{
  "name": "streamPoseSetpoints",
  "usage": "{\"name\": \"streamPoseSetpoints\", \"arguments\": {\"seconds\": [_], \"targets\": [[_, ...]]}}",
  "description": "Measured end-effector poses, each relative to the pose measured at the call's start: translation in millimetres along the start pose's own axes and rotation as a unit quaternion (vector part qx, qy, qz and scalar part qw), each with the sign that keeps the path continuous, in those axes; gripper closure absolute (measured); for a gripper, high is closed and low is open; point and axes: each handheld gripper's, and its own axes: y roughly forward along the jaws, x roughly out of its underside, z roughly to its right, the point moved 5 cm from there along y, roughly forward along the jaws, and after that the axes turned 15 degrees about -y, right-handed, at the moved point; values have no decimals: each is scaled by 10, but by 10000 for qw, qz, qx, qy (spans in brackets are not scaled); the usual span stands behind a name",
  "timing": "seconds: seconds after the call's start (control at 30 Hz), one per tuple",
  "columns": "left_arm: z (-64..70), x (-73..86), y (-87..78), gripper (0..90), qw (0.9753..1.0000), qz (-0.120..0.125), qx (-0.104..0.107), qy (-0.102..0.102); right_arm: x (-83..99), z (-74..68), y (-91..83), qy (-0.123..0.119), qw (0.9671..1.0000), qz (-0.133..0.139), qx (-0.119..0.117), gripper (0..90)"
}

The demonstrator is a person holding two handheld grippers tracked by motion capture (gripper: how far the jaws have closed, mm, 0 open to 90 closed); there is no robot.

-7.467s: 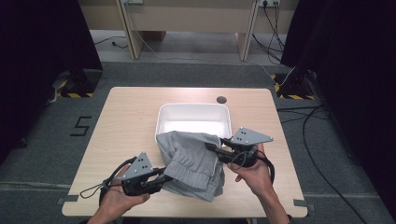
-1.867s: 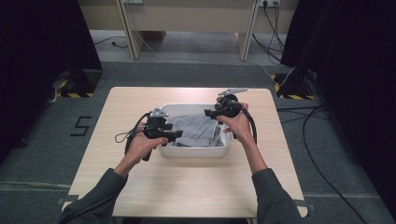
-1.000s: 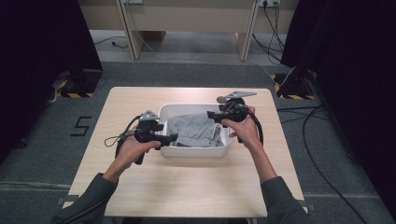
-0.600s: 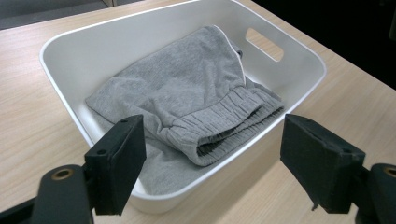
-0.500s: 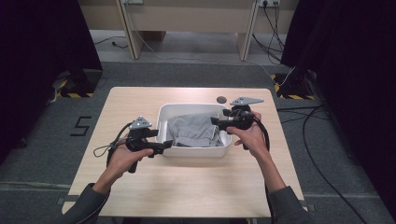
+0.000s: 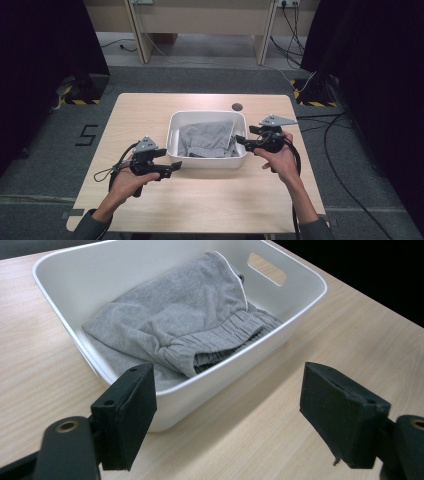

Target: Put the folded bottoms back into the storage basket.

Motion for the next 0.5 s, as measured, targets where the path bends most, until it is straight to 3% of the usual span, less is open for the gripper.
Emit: {"name": "streamPoseSetpoints", "arguments": {"seconds": [0.5], "targets": [[-22,305,-144,225,9998,109,-117,147,424,-127,-286,57,9999,78,131,332]]}}
